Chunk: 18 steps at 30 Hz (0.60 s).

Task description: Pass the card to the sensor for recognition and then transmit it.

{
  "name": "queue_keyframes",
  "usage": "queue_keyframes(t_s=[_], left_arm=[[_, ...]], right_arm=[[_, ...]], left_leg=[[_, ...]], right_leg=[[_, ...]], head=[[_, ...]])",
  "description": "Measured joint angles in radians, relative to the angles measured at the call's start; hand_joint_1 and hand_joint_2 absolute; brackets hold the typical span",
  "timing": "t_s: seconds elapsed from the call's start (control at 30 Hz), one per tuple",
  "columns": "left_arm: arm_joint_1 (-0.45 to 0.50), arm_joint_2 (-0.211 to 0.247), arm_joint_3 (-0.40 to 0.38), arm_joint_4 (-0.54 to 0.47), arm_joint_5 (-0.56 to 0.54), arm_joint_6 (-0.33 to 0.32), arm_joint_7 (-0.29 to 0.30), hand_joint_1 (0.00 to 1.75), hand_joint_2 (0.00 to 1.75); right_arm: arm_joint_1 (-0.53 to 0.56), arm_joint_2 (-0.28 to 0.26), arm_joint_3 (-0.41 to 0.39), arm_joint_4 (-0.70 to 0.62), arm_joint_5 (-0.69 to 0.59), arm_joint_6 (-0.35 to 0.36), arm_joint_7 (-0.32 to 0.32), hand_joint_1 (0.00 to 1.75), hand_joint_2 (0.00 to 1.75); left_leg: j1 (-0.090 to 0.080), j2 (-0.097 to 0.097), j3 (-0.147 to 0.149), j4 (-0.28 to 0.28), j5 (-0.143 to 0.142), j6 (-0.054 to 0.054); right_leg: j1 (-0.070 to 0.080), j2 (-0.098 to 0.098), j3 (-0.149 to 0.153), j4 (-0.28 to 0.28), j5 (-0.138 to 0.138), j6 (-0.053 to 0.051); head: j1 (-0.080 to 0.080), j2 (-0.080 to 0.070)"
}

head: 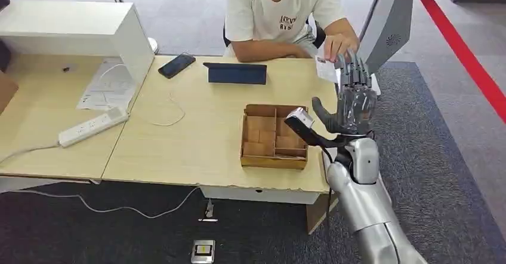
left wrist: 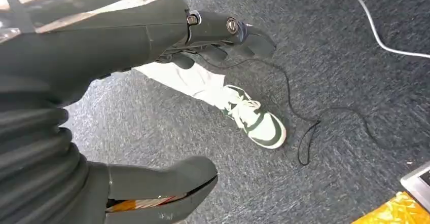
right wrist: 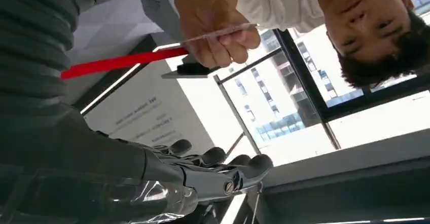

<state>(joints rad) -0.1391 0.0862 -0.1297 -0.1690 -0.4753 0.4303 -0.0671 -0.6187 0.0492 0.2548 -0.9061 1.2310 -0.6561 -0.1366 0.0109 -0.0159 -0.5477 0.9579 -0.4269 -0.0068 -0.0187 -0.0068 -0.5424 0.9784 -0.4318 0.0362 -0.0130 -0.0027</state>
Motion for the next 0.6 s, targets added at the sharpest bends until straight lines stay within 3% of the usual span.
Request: queue_keyframes(t_s=[0.47, 0.5, 0.53, 0.57, 0.6], left_arm=[[0.006, 0.000, 0.001, 0.000, -0.003, 0.000, 0.000, 0.00, 1.75], [0.006, 0.000, 0.001, 0.000, -0.003, 0.000, 0.000, 0.00, 1.75], [0.007, 0.000, 0.001, 0.000, -0.003, 0.000, 0.000, 0.00, 1.75], [0.007, 0.000, 0.001, 0.000, -0.003, 0.000, 0.000, 0.00, 1.75], [0.008, 0.000, 0.001, 0.000, -0.003, 0.000, 0.000, 0.00, 1.75]], right_arm=[[-0.056, -0.001, 0.000, 0.112, -0.023, 0.000, 0.034, 0.00, 1.75], [-0.060, -0.001, 0.000, 0.116, -0.027, 0.000, 0.035, 0.26, 1.75], [-0.063, -0.001, 0.000, 0.120, -0.030, 0.000, 0.036, 1.55, 1.75], [-0.066, -0.002, 0.000, 0.124, -0.036, -0.001, 0.036, 1.75, 1.75], [-0.068, -0.002, 0.000, 0.128, -0.042, -0.001, 0.036, 1.75, 1.75]], left_leg=[[0.000, 0.000, 0.000, 0.000, 0.000, 0.000], [0.000, 0.000, 0.000, 0.000, 0.000, 0.000], [0.000, 0.000, 0.000, 0.000, 0.000, 0.000], [0.000, 0.000, 0.000, 0.000, 0.000, 0.000], [0.000, 0.000, 0.000, 0.000, 0.000, 0.000]], right_leg=[[0.000, 0.000, 0.000, 0.000, 0.000, 0.000], [0.000, 0.000, 0.000, 0.000, 0.000, 0.000], [0.000, 0.000, 0.000, 0.000, 0.000, 0.000], [0.000, 0.000, 0.000, 0.000, 0.000, 0.000], [0.000, 0.000, 0.000, 0.000, 0.000, 0.000]], head=[[0.000, 0.000], [0.000, 0.000], [0.000, 0.000], [0.000, 0.000], [0.000, 0.000]])
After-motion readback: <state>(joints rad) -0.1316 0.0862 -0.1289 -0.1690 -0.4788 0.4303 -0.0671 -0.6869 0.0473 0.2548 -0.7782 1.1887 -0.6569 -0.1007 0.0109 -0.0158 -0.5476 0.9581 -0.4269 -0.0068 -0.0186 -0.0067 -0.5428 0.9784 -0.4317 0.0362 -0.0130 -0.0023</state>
